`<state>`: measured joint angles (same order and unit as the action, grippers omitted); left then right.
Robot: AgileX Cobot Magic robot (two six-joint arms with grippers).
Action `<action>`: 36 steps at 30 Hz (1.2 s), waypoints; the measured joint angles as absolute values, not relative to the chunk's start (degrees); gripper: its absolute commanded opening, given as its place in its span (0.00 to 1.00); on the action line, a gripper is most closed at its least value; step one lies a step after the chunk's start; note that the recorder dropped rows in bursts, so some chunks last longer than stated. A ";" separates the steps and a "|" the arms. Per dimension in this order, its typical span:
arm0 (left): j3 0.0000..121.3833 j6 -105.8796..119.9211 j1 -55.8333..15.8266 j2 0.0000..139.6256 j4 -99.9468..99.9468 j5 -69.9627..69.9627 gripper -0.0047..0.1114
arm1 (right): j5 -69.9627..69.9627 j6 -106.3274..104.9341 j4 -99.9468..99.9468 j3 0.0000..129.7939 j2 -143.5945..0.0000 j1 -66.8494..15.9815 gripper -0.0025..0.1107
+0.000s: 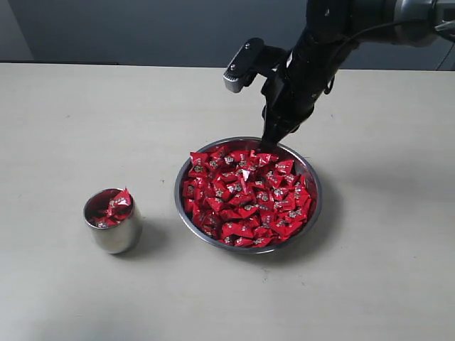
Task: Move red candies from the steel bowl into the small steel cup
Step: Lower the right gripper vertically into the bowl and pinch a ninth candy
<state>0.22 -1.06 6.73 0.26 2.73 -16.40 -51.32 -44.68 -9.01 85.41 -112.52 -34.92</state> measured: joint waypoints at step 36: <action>0.22 -1.06 6.73 0.26 2.73 -16.40 0.04 | -51.12 -45.22 -1.61 89.50 -120.55 -38.50 0.15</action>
